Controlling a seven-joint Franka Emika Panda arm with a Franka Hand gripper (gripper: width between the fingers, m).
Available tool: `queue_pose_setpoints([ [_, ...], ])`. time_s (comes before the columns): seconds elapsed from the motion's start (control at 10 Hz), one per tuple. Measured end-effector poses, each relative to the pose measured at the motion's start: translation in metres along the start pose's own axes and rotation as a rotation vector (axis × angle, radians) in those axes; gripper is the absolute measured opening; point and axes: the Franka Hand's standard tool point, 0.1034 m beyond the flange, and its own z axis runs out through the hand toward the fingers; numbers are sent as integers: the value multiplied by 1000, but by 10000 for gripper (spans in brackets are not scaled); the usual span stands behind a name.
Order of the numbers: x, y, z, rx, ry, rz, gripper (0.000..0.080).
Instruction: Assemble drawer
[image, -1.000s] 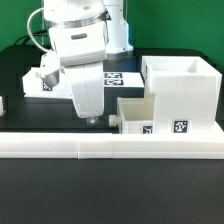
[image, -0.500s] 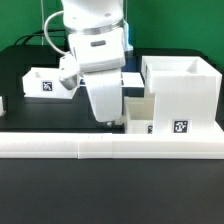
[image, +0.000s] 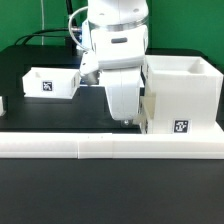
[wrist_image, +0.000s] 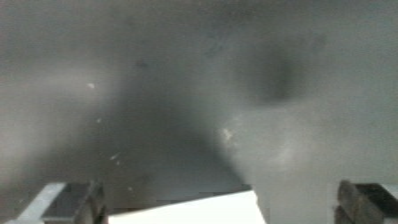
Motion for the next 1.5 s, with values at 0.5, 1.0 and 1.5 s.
queue_pose_setpoints([
  [0.5, -87, -3, -13, -34, 2, -217, 649],
  [1.0, -105, -76, -29, -189, -47, -105, 649],
  [1.5, -106, -101, -14, -179, -40, -14, 649],
])
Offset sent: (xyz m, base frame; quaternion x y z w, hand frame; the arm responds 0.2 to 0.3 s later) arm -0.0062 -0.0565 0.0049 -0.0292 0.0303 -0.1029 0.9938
